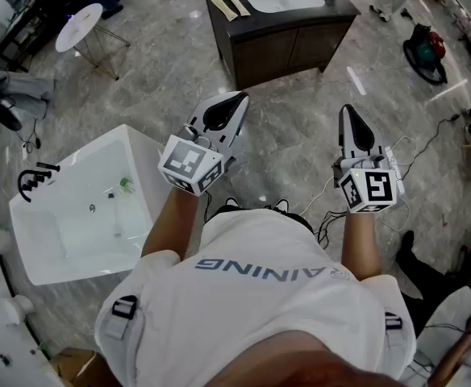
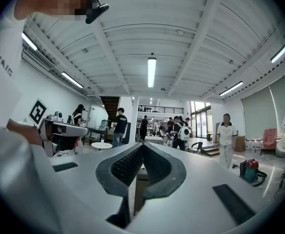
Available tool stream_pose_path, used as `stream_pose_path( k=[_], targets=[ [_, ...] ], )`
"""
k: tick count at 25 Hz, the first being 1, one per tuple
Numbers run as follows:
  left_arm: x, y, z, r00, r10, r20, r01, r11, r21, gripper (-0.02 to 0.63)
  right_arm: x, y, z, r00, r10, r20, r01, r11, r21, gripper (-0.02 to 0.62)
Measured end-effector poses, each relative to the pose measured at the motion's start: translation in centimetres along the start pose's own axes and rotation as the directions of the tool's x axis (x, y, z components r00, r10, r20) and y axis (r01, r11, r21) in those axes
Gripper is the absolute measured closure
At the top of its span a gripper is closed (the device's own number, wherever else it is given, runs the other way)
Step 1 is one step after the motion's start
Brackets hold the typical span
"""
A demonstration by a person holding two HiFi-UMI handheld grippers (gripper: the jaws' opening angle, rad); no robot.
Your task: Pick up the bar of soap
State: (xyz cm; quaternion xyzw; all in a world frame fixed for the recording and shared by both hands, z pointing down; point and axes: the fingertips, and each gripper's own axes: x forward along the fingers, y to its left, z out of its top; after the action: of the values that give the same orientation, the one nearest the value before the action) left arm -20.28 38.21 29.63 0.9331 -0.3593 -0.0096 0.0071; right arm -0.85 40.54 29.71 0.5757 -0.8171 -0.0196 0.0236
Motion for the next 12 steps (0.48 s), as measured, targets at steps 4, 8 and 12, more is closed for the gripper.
stream_pose_path(
  k=[4,8,12],
  targets=[
    [0.03,-0.02,-0.04,1.000,-0.002,-0.001,0.002,1.000,-0.002,0.597,0.19,0.24,0.06,1.000,0.006,-0.002,-0.006,1.000,-0.001,0.582],
    [-0.19,-0.11,0.02,1.000,-0.002,-0.007,0.002,1.000,0.002,0.597,0.28,0.60,0.30,1.000,0.013,0.002,-0.013,1.000,0.001,0.583],
    [-0.45,-0.26,-0.08,1.000,-0.001,-0.010,0.001,1.000,0.003,0.597,0.13,0.78,0.16,1.000,0.025,0.018,-0.026,0.999,0.028,0.583]
  ],
)
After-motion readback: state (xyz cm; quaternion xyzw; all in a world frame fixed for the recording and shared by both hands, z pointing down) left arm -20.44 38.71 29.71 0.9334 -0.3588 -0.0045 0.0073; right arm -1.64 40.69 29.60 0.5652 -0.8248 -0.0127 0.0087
